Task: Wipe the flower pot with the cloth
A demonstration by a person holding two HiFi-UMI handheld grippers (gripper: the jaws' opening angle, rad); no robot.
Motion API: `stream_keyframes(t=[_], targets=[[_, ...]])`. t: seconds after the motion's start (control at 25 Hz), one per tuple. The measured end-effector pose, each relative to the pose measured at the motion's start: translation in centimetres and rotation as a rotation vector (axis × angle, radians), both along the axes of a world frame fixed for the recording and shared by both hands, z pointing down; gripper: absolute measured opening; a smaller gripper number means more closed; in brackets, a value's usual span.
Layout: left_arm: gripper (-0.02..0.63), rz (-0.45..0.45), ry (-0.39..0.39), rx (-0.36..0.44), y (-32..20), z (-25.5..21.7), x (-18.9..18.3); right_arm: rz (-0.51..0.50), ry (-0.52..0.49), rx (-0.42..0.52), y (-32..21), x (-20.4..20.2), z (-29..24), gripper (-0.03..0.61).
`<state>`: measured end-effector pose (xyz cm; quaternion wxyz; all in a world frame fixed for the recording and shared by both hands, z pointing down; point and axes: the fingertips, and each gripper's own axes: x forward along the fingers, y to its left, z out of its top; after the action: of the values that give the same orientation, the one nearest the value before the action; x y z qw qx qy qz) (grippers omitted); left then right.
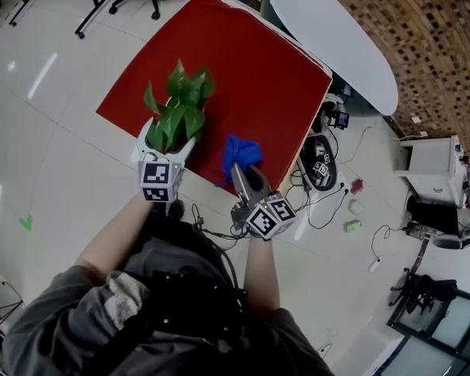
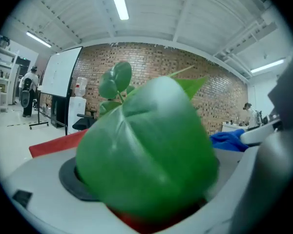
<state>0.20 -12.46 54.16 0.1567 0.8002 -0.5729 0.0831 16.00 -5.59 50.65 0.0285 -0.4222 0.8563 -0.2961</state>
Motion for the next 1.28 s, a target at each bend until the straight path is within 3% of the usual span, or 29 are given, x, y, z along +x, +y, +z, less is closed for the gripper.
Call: stream_keyframes(t=[0.24, 0.6, 0.68, 0.76, 0.96, 1.28], targets=[[0.489, 0.004, -0.061, -0.028, -1.4, 1.8, 0.6, 0.026, 0.004, 0.001, 0.7, 1.2, 0.2, 0.052], [0.488, 0.002, -0.164, 0.014, -4.1, 0.9, -0.2, 0.024, 0.020, -0.017, -0.9, 0.9, 0.4, 0.051], [0.437, 0.024, -0.178, 0.019, -4.2, 1.2, -0.1, 0.021, 0.019, -0.019, -1.3, 0.7, 0.8, 0.052], [0.428, 0.052, -0.183, 0.024, -4.2, 1.4, 0.0, 0.016, 0.020, -0.018, -1.8, 0.3, 1.1, 0.052], [0.422, 0.165, -0.190, 0.026, -4.7, 1.3, -0.1, -0.026, 0.032, -0.009, -4.0, -1.2, 0.9, 0.052], [0.420, 0.454, -0.210, 0.044, -4.8, 1.6, -0.4, -0.144, 0.083, 0.022, -10.2, -3.6, 1.3, 0.052]])
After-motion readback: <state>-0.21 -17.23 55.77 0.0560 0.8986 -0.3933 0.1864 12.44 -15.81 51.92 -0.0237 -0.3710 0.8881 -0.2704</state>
